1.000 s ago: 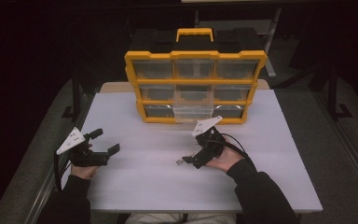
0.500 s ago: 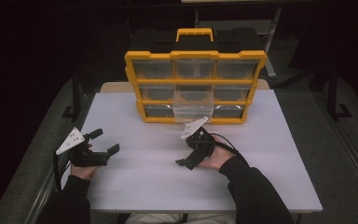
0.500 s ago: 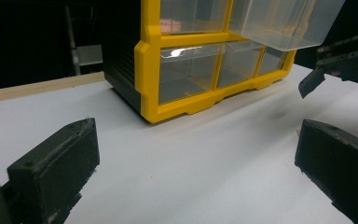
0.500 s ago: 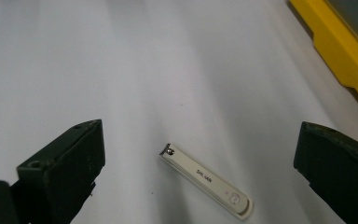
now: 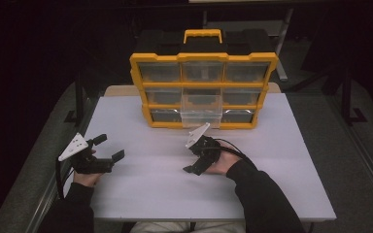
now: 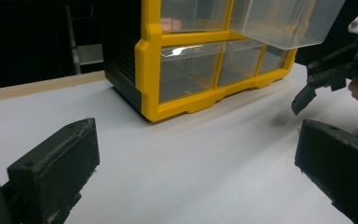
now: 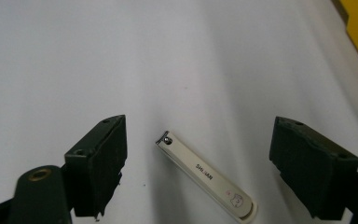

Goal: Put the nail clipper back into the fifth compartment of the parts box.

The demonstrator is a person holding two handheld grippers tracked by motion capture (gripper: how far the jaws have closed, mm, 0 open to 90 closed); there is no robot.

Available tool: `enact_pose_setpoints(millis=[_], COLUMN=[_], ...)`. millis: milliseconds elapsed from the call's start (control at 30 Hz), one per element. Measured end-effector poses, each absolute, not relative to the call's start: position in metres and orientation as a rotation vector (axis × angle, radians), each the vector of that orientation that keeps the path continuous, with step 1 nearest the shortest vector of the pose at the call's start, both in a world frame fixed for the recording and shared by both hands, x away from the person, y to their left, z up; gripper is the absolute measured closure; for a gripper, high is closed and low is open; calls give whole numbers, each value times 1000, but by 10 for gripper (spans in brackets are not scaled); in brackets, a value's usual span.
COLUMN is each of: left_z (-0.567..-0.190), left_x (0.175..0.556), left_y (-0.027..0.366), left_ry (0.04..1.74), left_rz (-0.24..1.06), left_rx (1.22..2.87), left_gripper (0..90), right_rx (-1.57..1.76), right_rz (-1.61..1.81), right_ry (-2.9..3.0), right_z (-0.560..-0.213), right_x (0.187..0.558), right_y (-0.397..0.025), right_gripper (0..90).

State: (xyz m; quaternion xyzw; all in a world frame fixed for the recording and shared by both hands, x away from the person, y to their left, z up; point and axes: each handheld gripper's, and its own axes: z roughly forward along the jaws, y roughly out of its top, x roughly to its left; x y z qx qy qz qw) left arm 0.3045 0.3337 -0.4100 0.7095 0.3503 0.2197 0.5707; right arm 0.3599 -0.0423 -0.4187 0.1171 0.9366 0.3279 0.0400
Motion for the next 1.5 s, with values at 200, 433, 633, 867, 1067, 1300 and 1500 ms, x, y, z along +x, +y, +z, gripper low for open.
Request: enact_pose_setpoints(millis=[200,433,633,867,1067,1300,1500], left_z=[-410,-411,-411,-411,-411,-411,-411], left_x=[304,304,304,304,304,304,304], left_y=[334,334,334,333,333,336,336], left_ry=[826,827,827,826,825,838,833], left_rz=[517,515,512,509,509,497,499], left_rx=[1664,1666,1666,1669,1671,1647,1656], left_gripper=[0,0,0,0,0,0,0], right_rx=[329,321,271,278,301,400,449], right_rz=[971,954,950,965,966,981,1014], right_ry=[2894,2938,2947,2919,2899,2909,2923], right_z=[-426,-432,-437,-438,-438,-434,-429], right_x=[363,367,369,368,368,367,365], right_y=[-40,-41,-39,-37,-36,-33,-34], right_gripper=[225,318,455,632,760,764,764])
